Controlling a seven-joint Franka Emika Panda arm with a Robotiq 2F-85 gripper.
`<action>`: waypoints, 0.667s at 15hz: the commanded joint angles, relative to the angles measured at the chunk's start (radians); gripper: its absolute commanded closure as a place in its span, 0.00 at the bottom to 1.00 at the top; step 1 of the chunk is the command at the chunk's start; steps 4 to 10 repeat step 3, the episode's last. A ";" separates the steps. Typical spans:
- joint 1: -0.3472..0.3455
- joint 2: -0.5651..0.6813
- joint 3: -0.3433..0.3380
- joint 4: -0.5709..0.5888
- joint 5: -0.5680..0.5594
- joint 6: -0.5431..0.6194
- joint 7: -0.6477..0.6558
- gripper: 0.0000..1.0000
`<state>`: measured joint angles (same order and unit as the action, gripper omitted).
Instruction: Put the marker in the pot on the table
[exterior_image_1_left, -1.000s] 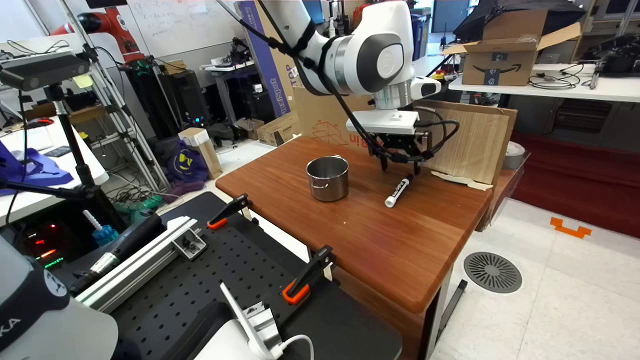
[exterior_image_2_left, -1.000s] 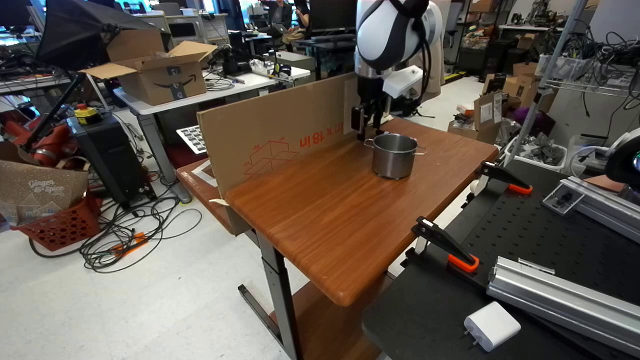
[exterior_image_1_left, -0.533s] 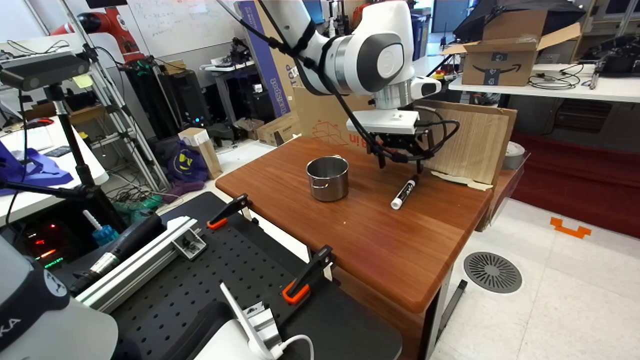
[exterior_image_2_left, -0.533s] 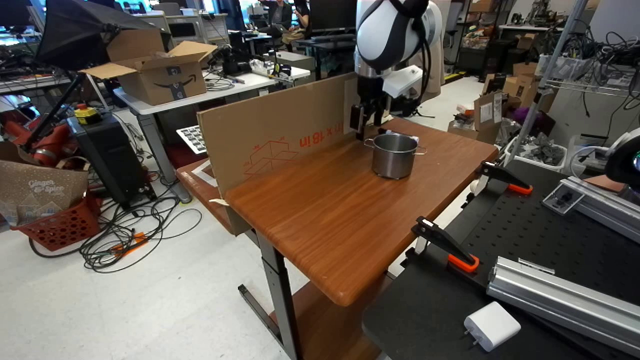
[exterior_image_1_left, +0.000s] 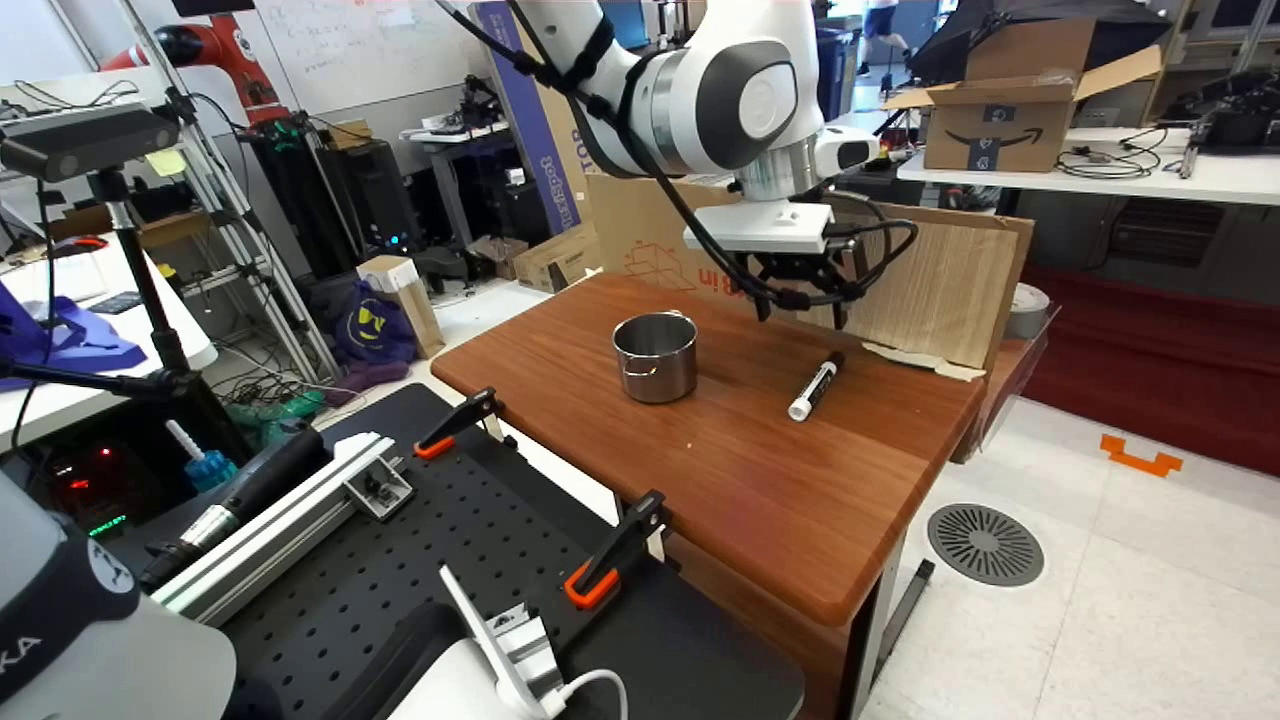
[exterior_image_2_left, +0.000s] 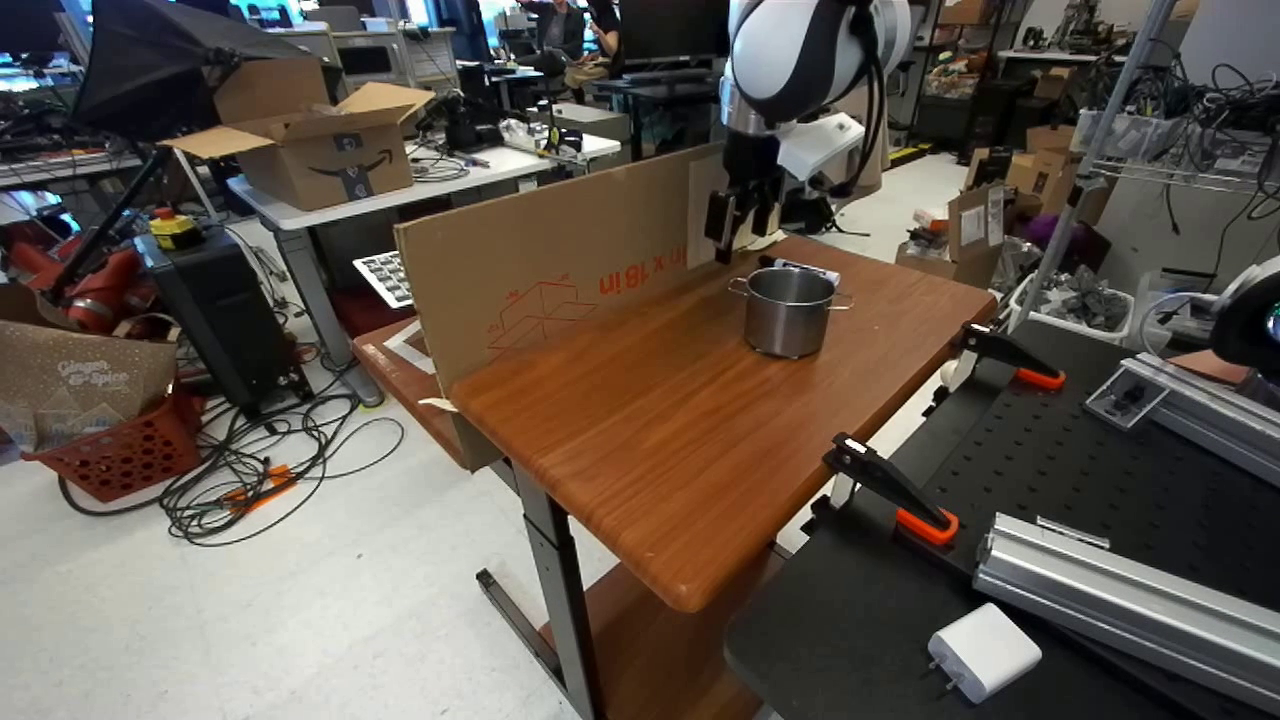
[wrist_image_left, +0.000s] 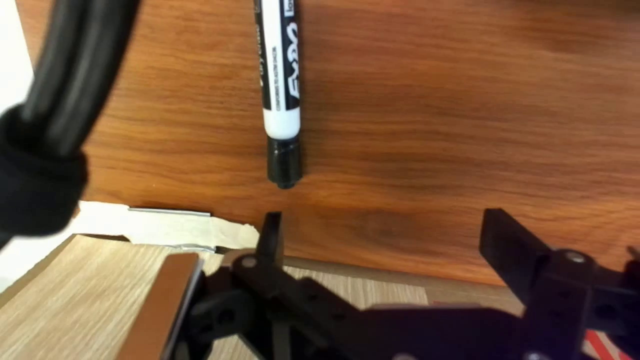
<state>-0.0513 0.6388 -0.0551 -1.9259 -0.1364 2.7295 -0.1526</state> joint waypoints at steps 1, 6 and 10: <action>-0.003 0.000 0.003 0.002 -0.003 -0.003 0.002 0.00; -0.003 0.006 0.003 0.004 -0.003 -0.003 0.002 0.00; -0.003 0.006 0.003 0.004 -0.003 -0.003 0.002 0.00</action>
